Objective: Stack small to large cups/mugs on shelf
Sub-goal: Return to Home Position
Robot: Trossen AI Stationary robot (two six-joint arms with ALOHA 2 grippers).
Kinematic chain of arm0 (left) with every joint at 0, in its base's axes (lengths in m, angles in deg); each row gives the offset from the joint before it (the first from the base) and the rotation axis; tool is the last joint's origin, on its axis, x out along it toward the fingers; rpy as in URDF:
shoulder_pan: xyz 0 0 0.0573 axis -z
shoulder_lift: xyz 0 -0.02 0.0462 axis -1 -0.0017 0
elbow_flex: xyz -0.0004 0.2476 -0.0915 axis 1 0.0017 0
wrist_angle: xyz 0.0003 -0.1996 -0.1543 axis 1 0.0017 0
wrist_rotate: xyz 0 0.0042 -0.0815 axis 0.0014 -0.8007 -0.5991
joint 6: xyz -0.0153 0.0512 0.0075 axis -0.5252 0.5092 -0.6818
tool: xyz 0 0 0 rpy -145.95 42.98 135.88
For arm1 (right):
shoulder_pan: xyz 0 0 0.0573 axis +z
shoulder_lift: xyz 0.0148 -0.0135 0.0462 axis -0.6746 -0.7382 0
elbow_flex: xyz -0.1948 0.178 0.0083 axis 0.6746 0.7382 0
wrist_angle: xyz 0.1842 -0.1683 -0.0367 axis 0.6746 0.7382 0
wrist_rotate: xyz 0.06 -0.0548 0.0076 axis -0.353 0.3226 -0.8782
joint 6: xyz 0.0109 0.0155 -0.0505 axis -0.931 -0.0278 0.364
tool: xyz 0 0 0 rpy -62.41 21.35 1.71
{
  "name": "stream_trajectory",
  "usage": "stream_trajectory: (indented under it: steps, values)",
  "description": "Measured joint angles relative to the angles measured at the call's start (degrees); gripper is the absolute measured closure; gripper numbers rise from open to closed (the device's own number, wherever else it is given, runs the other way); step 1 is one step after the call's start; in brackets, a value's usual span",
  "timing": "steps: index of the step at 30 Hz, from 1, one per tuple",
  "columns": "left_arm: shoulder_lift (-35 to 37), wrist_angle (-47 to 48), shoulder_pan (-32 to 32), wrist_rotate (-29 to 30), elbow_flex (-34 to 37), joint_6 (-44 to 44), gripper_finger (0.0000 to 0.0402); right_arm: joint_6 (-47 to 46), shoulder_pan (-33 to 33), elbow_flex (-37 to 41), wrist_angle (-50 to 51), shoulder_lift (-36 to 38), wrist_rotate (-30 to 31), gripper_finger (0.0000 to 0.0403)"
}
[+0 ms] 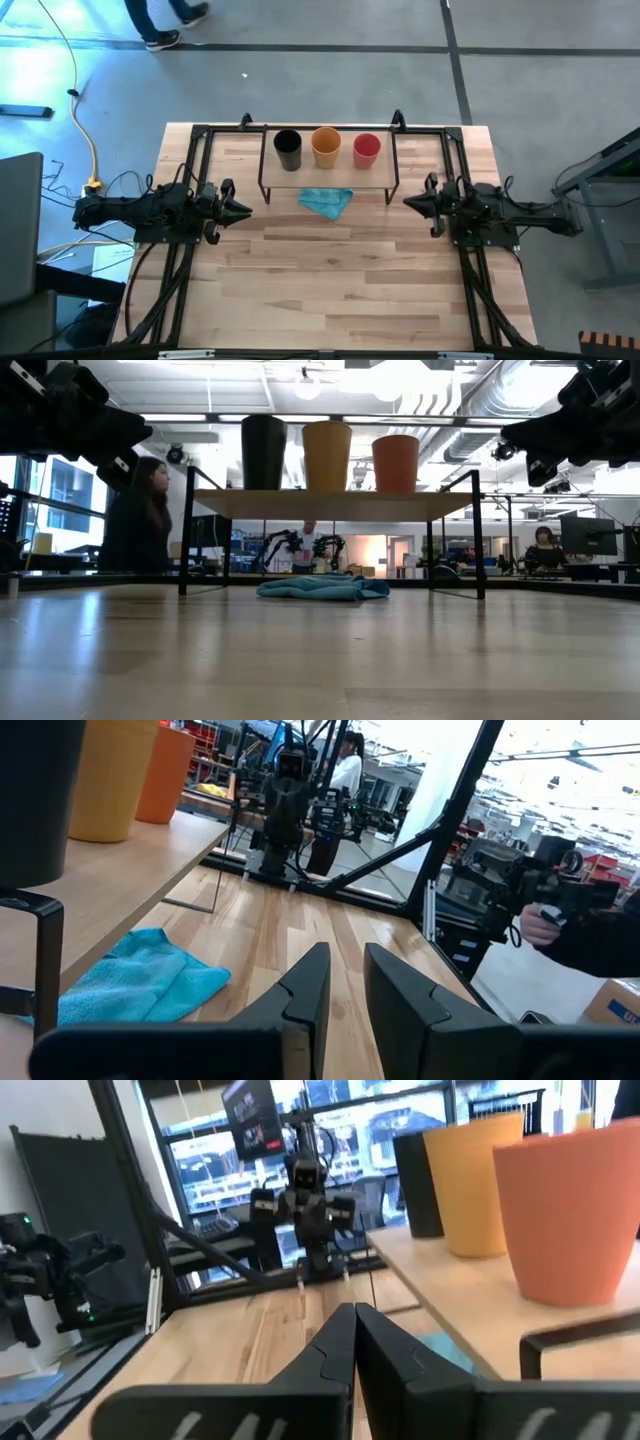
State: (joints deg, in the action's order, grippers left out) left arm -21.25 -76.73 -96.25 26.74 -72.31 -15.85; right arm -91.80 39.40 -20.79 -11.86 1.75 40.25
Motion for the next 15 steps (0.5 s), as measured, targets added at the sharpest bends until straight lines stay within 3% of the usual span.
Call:
stream_trajectory:
  steps: [15]
  values:
    - [0.0,0.0,0.0,0.0,0.0,0.0,0.0346,-0.8,0.0,0.0,4.6,-0.1,-2.4,0.0400]
